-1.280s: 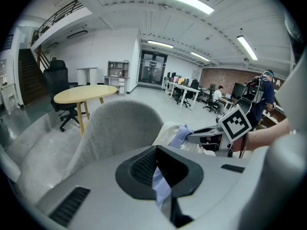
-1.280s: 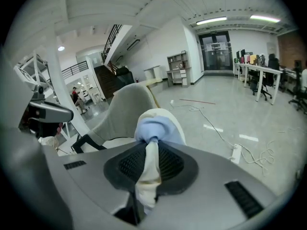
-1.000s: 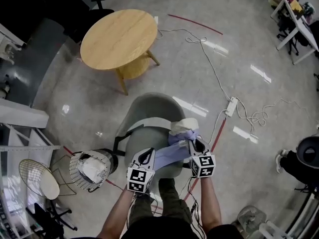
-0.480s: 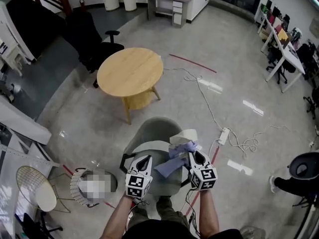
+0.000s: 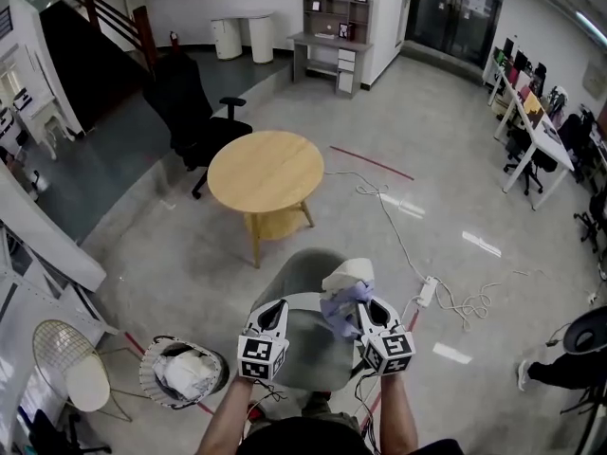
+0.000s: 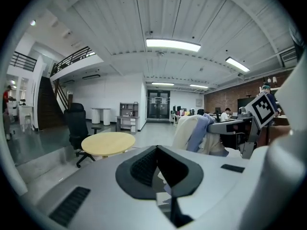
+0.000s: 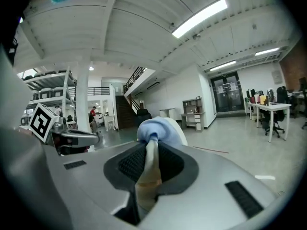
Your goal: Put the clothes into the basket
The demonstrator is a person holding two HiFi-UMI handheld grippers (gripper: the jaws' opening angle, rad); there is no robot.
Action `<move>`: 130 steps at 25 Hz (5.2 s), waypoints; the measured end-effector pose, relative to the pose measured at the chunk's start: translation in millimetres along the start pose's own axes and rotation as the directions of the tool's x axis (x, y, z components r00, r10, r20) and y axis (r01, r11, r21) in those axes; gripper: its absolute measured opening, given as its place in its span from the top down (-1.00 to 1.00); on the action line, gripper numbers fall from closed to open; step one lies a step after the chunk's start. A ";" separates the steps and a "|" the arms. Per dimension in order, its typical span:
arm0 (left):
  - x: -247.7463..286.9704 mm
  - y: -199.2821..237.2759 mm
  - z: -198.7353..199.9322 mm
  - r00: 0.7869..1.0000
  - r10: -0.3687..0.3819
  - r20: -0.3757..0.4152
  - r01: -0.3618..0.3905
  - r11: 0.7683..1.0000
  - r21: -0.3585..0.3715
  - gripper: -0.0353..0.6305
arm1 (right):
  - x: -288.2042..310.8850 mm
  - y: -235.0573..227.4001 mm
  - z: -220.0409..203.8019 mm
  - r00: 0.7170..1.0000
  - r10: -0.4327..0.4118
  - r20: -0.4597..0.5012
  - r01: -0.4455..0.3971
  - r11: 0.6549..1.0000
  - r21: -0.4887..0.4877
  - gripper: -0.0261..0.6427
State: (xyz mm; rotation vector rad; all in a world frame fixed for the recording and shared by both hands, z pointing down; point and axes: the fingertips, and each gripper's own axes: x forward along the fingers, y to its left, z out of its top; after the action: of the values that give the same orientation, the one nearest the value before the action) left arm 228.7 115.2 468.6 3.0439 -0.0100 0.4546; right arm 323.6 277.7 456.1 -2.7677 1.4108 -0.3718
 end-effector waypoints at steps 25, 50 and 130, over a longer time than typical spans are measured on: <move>-190.6 155.5 -55.6 0.901 0.434 -0.026 -0.433 0.892 -0.128 0.87 | 75.2 251.8 2.7 0.870 0.492 -0.033 -0.493 0.868 -0.062 0.72; -453.3 262.7 -181.8 0.640 0.751 -0.165 -0.758 0.581 -0.297 0.87 | 88.4 566.7 -78.7 0.556 0.806 -0.203 -0.830 0.548 -0.102 0.72; -478.9 328.7 -389.2 0.623 0.681 -0.384 -0.776 0.478 -0.411 0.87 | 155.7 656.3 -365.7 0.482 0.639 -0.599 -0.817 0.575 -0.043 0.14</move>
State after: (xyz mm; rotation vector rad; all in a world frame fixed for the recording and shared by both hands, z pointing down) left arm -348.1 -189.3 720.6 2.2480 -1.2637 0.6068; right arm -190.0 -201.1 765.4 -1.9038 2.8580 -0.9609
